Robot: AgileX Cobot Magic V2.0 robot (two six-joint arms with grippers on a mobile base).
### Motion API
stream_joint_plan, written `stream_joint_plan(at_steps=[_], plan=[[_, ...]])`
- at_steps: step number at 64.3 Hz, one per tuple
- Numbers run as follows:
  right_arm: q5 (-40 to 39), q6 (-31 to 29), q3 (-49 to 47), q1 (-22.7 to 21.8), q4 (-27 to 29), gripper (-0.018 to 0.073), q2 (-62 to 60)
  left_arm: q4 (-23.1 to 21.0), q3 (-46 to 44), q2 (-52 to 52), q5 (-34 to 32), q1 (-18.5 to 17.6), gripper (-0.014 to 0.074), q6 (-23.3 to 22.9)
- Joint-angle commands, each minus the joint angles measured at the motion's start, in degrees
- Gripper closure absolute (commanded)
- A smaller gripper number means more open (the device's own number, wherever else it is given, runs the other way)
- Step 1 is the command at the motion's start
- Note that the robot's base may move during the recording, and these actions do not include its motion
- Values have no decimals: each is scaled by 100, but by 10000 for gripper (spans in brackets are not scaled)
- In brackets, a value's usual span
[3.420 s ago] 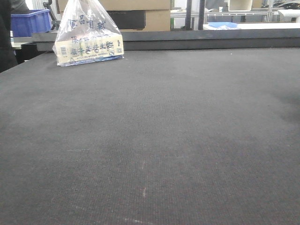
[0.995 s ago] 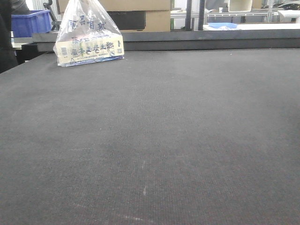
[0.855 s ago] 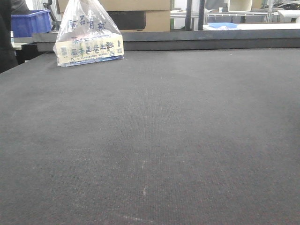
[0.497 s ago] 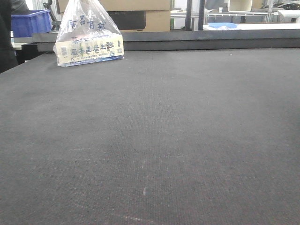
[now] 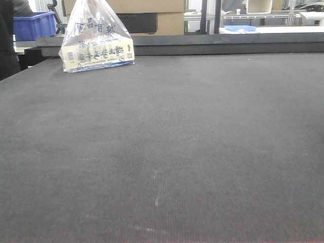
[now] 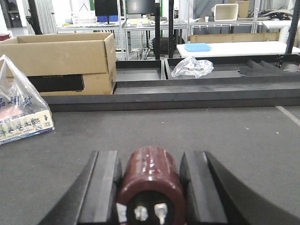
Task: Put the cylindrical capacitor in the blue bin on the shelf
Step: 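Lift both held capacitors up off the table, then drive the base away from the table holding both capacitors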
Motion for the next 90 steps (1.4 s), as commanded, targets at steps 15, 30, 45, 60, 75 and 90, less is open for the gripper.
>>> stream_joint_plan(at_steps=[15, 30, 45, 60, 75, 90], plan=[[-205, -12, 3, 0, -33, 721, -35, 0, -9, -27, -183, -28, 708, -22], [-210, -12, 3, 0, -33, 721, -35, 0, -9, -27, -183, -28, 708, -22], [-210, -12, 3, 0, -33, 721, -35, 0, -9, -27, -183, -28, 708, -22], [-210, -12, 3, 0, -33, 721, -35, 0, -9, -27, -183, -7, 708, -22], [-210, -12, 3, 0, -33, 721, -35, 0, -9, -27, -183, -7, 708, -22], [-210, -12, 3, 0, -33, 721, -35, 0, -9, -27, -183, -7, 708, -22]])
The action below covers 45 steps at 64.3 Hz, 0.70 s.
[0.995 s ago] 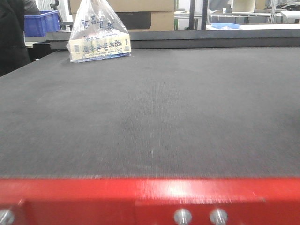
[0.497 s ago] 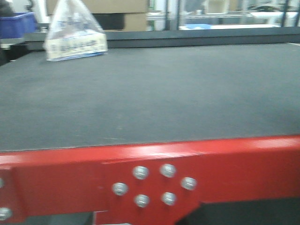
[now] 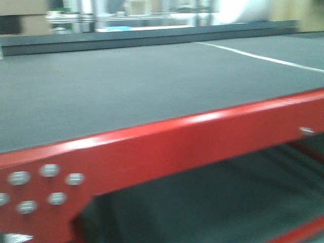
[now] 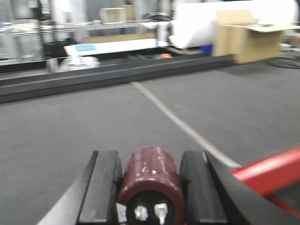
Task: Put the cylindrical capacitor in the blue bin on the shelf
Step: 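Drive the base away from the table holding both capacitors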
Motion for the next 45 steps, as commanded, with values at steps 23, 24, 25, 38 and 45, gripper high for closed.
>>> stream_joint_plan(at_steps=[23, 24, 25, 38, 45], plan=[[-201, -12, 3, 0, -33, 721, -35, 0, -10, -24, -185, -7, 708, -22], [-201, -12, 3, 0, -33, 721, -35, 0, -10, -24, -185, -7, 708, -22], [-201, -12, 3, 0, -33, 721, -35, 0, -10, -24, -185, -7, 708, -22], [-201, -12, 3, 0, -33, 721, -35, 0, -10, -24, -185, -7, 708, -22], [-201, -12, 3, 0, -33, 721, -35, 0, -10, -24, -185, -7, 708, -22]])
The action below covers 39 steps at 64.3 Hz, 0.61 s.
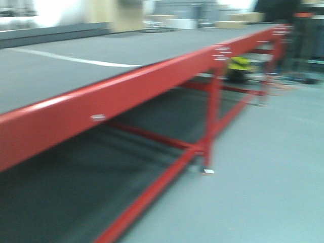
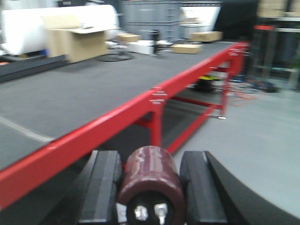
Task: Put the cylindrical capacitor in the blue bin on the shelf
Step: 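Drive the base away from the table holding both capacitors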
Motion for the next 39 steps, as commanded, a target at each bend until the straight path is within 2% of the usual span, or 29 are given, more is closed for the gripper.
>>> stream_joint_plan(at_steps=[1, 39], plan=[[-201, -12, 3, 0, -33, 721, -35, 0, -10, -24, -164, -7, 708, -22], [-201, -12, 3, 0, -33, 721, -35, 0, -10, -24, -164, -7, 708, -22]])
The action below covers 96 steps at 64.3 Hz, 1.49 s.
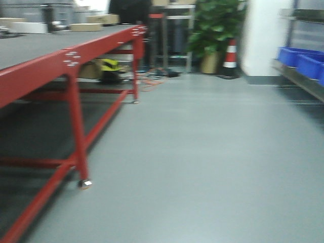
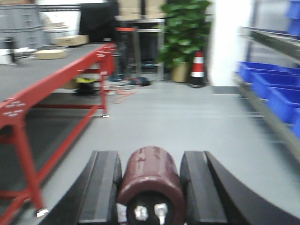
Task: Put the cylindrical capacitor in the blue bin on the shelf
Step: 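Drive the base away from the table holding both capacitors, then drive up to the steel shelf of blue bins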
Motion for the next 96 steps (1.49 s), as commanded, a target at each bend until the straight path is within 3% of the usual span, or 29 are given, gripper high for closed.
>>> stream_joint_plan(at_steps=[1, 96], plan=[[-201, -12, 3, 0, -33, 721, -35, 0, -10, -24, -164, -7, 708, -22], [-215, -12, 3, 0, -33, 721, -35, 0, -10, -24, -164, -7, 708, -22]])
